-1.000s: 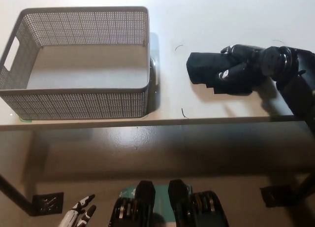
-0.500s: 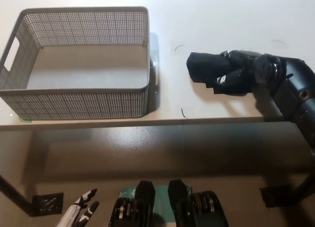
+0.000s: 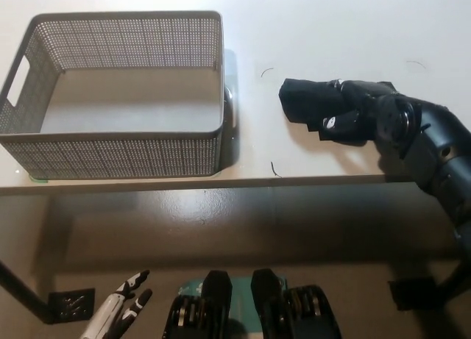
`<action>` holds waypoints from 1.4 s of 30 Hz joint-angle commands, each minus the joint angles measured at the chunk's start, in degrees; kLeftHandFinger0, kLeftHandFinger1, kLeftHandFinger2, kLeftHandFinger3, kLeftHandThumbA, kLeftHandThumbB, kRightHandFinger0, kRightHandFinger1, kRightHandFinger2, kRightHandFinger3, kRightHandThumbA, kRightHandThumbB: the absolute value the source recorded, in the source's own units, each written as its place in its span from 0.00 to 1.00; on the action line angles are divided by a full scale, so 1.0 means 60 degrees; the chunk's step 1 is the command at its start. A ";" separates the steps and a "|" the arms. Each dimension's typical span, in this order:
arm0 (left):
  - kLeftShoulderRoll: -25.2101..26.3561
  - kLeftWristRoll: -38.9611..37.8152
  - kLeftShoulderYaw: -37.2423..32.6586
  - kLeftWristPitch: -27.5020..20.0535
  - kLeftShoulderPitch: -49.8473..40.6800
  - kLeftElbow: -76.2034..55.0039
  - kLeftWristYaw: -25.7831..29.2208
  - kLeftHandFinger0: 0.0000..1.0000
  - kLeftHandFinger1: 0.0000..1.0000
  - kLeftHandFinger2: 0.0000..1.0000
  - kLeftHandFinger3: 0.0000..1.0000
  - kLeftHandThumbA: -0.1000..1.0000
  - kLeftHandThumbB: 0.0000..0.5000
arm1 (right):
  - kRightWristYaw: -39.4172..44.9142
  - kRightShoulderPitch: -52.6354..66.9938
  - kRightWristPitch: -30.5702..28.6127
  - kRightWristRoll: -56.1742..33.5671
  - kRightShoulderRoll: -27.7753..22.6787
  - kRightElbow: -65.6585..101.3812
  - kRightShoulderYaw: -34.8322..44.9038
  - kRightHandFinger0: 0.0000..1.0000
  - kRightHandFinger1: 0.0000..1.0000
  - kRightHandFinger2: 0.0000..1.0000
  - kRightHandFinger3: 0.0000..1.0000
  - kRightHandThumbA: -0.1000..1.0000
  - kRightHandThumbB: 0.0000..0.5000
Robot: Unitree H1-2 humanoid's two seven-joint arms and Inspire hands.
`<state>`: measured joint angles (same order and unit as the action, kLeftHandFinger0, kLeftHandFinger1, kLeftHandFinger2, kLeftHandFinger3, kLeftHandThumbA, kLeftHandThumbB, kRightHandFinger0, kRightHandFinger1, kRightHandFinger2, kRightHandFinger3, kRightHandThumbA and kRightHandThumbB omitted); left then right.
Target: Use the right hand to pick up the pencil case on the right hand side and put it into a grey container on the left side
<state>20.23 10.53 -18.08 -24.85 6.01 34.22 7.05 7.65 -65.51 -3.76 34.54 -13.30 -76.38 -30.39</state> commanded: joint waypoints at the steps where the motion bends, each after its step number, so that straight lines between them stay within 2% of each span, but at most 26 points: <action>1: 0.0235 -0.0111 -0.0004 -0.0346 0.0129 -0.0240 -0.0216 1.00 1.00 1.00 0.97 1.00 1.00 | -0.2464 0.0644 -0.0575 0.0281 -0.0016 -0.0303 -0.0159 0.17 0.39 0.57 0.63 0.00 0.46; 2: 0.0242 -0.0102 -0.0018 -0.0346 0.0138 -0.0241 -0.0210 1.00 1.00 1.00 0.97 1.00 1.00 | -0.2923 0.0681 -0.0604 0.0264 -0.0035 -0.0292 -0.0105 0.01 0.25 0.48 0.42 0.00 0.35; 3: 0.0241 -0.0096 -0.0011 -0.0346 0.0131 -0.0249 -0.0210 1.00 1.00 1.00 0.97 1.00 1.00 | -0.3265 0.0704 -0.0732 0.0084 -0.0059 -0.0257 0.0092 0.00 0.34 0.66 0.49 0.00 0.32; 4: 0.0252 -0.0082 0.0004 -0.0346 0.0146 -0.0227 -0.0217 1.00 1.00 1.00 0.98 1.00 1.00 | -0.3380 0.0694 -0.0845 0.0032 -0.0085 -0.0223 0.0147 0.01 0.39 0.74 0.54 0.00 0.33; 5: 0.0270 -0.0059 -0.0006 -0.0346 0.0148 -0.0234 -0.0203 1.00 1.00 1.00 0.98 1.00 1.00 | -0.3656 0.0691 -0.0936 0.0056 -0.0117 -0.0182 0.0150 0.03 0.48 0.83 0.66 0.00 0.33; 7: 0.0263 -0.0099 0.0020 -0.0346 0.0141 -0.0224 -0.0266 1.00 1.00 1.00 0.97 1.00 1.00 | -0.3975 0.0702 -0.1164 0.0001 -0.0176 -0.0097 0.0227 0.05 0.50 0.87 0.80 0.00 0.32; 8: 0.0274 -0.0087 0.0015 -0.0346 0.0137 -0.0243 -0.0270 1.00 1.00 1.00 0.98 1.00 1.00 | -0.4206 0.0714 -0.1460 -0.0063 -0.0247 -0.0031 0.0302 0.06 0.51 0.87 0.82 0.00 0.34; 10: 0.0255 -0.0100 0.0012 -0.0346 0.0142 -0.0252 -0.0292 1.00 1.00 1.00 0.98 1.00 1.00 | -0.4348 0.0696 -0.1452 -0.0077 -0.0277 0.0017 0.0341 0.04 0.47 0.88 0.88 0.00 0.32; 11: 0.0240 -0.0133 0.0029 -0.0346 0.0155 -0.0239 -0.0302 1.00 1.00 1.00 0.98 1.00 1.00 | -0.4530 0.0697 -0.1628 -0.0101 -0.0319 0.0145 0.0400 0.00 0.43 0.84 0.86 0.00 0.31; 13: 0.0234 -0.0141 0.0068 -0.0346 0.0152 -0.0224 -0.0291 1.00 1.00 0.98 0.96 1.00 1.00 | -0.4875 0.0683 -0.1800 0.0024 -0.0362 0.0354 0.0352 0.00 0.45 0.86 0.87 0.00 0.33; 14: 0.0233 -0.0150 0.0079 -0.0346 0.0147 -0.0201 -0.0293 1.00 1.00 0.98 0.96 1.00 1.00 | -0.4981 0.0693 -0.1956 0.0032 -0.0383 0.0458 0.0365 0.00 0.41 0.84 0.82 0.00 0.33; 17: 0.0259 -0.0038 0.0035 -0.0346 0.0147 -0.0165 -0.0264 1.00 1.00 0.97 0.97 1.00 1.00 | -0.5285 0.0734 -0.2143 0.0026 -0.0412 0.0633 0.0420 0.00 0.39 0.81 0.79 0.00 0.34; 19: 0.0257 -0.0087 0.0039 -0.0346 0.0138 -0.0145 -0.0301 1.00 1.00 0.96 0.97 1.00 1.00 | -0.5630 0.0796 -0.2414 0.0119 -0.0507 0.0963 0.0422 0.00 0.35 0.75 0.71 0.00 0.37; 21: 0.0239 -0.0097 0.0029 -0.0346 0.0112 -0.0126 -0.0302 1.00 1.00 0.95 0.96 1.00 1.00 | -0.5671 0.0836 -0.2533 -0.0035 -0.0555 0.1233 0.0620 0.00 0.34 0.74 0.72 0.00 0.35; 23: 0.0244 -0.0057 0.0008 -0.0346 0.0100 -0.0123 -0.0262 1.00 1.00 0.95 0.95 1.00 1.00 | -0.5711 0.0913 -0.2649 -0.0200 -0.0648 0.2084 0.0948 0.00 0.25 0.71 0.65 0.00 0.37; 24: 0.0250 -0.0035 0.0007 -0.0346 0.0085 -0.0152 -0.0238 1.00 1.00 0.94 0.95 1.00 1.00 | -0.5819 0.0954 -0.2789 -0.0248 -0.0677 0.2486 0.1114 0.00 0.27 0.77 0.72 0.00 0.35; 25: 0.0244 -0.0048 0.0028 -0.0346 0.0091 -0.0152 -0.0229 1.00 1.00 0.94 0.95 1.00 1.00 | -0.5683 0.0975 -0.2713 -0.0319 -0.0692 0.2957 0.1307 0.00 0.32 0.77 0.82 0.00 0.31; 27: 0.0241 -0.0023 0.0034 -0.0346 0.0094 -0.0145 -0.0197 1.00 1.00 0.94 0.95 1.00 1.00 | -0.5421 0.1048 -0.2529 -0.0414 -0.0729 0.3845 0.1600 0.00 0.40 0.78 0.90 0.00 0.31; 28: 0.0249 0.0004 0.0033 -0.0346 0.0098 -0.0130 -0.0184 1.00 1.00 0.94 0.95 1.00 1.00 | -0.5272 0.1122 -0.2314 -0.0432 -0.0761 0.4652 0.1806 0.00 0.41 0.78 0.90 0.00 0.28; 30: 0.0258 0.0034 0.0065 -0.0346 0.0103 -0.0112 -0.0177 1.00 1.00 0.93 0.95 1.00 1.00 | -0.5370 0.1069 -0.2396 -0.0265 -0.0786 0.5691 0.2009 0.00 0.43 0.78 0.92 0.00 0.35; 32: 0.0255 0.0004 0.0080 -0.0346 0.0083 -0.0123 -0.0179 1.00 1.00 0.93 0.95 1.00 1.00 | -0.5344 0.1006 -0.2322 -0.0141 -0.0745 0.6225 0.2115 0.00 0.43 0.77 0.91 0.00 0.33; 33: 0.0258 -0.0017 0.0081 -0.0346 0.0079 -0.0124 -0.0168 1.00 1.00 0.92 0.94 1.00 1.00 | -0.5203 0.0967 -0.2111 -0.0071 -0.0706 0.6729 0.2186 0.00 0.46 0.76 0.88 0.00 0.33; 36: 0.0250 -0.0051 0.0084 -0.0346 0.0073 -0.0117 -0.0191 1.00 1.00 0.92 0.93 1.00 1.00 | -0.4473 0.0840 -0.1486 -0.0153 -0.0578 0.7920 0.2345 0.00 0.44 0.73 0.86 0.00 0.31; 38: 0.0248 -0.0019 0.0085 -0.0346 0.0041 -0.0123 -0.0165 1.00 1.00 0.92 0.93 1.00 1.00 | -0.3995 0.0700 -0.1110 -0.0195 -0.0458 0.8572 0.2396 0.00 0.46 0.76 0.90 0.00 0.33; 40: 0.0239 -0.0022 0.0079 -0.0346 0.0016 -0.0093 -0.0146 1.00 1.00 0.92 0.93 1.00 1.00 | -0.3741 0.0508 -0.1192 -0.0260 -0.0371 0.8797 0.2362 0.00 0.48 0.79 0.93 0.00 0.32; 42: 0.0234 -0.0050 0.0076 -0.0346 0.0008 -0.0072 -0.0174 1.00 1.00 0.92 0.93 1.00 1.00 | -0.3858 0.0190 -0.1390 -0.0187 -0.0152 0.8764 0.2308 0.00 0.44 0.74 0.88 0.00 0.33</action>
<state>20.13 10.60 -18.08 -24.76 5.84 34.52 6.04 -17.47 -53.12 -12.77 34.67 -14.61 -42.06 -20.46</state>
